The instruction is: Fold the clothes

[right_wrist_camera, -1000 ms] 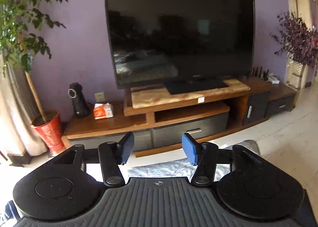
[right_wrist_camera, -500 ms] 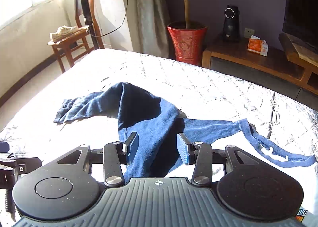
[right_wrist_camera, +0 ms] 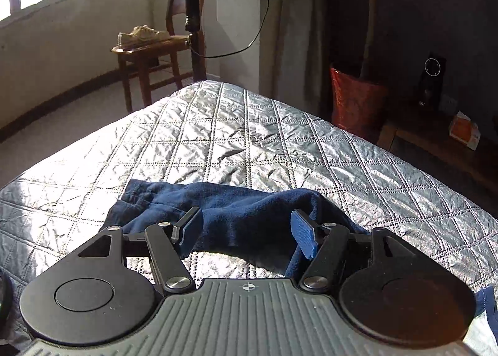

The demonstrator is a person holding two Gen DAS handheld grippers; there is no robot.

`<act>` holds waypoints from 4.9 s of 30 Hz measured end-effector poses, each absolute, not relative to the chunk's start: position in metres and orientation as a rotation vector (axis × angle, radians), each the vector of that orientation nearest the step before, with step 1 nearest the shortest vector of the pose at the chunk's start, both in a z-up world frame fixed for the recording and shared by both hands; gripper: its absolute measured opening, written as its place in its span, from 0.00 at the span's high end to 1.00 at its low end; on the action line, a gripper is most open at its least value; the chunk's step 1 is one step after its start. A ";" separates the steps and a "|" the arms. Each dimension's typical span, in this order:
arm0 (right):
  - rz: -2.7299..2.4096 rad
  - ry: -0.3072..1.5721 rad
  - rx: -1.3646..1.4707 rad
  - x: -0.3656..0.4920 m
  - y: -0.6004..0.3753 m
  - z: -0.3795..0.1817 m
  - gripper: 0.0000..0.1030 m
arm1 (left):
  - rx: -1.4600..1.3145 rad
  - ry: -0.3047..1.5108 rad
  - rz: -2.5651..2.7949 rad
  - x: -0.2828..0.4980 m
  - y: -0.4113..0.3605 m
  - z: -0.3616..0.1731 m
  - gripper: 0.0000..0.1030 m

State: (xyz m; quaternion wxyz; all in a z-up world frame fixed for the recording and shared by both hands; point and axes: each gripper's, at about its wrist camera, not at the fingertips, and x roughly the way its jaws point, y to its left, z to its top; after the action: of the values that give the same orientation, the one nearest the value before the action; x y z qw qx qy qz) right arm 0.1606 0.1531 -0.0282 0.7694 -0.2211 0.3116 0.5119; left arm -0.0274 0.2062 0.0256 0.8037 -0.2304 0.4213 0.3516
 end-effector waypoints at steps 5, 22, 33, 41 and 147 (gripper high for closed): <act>1.230 0.577 -0.665 0.143 0.190 -0.027 0.29 | -0.523 0.885 0.794 -0.036 0.216 0.029 0.01; 1.180 0.691 -0.226 0.148 0.234 -0.010 0.97 | -0.615 0.836 0.890 -0.062 0.239 0.028 0.01; 0.923 0.741 -0.108 0.153 0.114 0.005 0.45 | -0.655 0.833 0.908 -0.064 0.239 0.028 0.01; 0.761 0.847 -0.418 0.089 0.000 -0.047 0.47 | -0.668 0.843 0.879 -0.058 0.230 0.028 0.01; 0.005 -0.039 -0.130 0.176 -0.347 0.191 0.98 | -0.182 1.256 0.271 0.044 -0.002 -0.054 0.00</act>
State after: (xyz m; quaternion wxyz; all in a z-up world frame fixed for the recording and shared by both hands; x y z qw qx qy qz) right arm 0.1764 -0.3473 0.1911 0.9977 -0.0649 -0.0196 0.0024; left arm 0.0444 -0.0020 -0.0537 0.7967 -0.0849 0.5849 0.1260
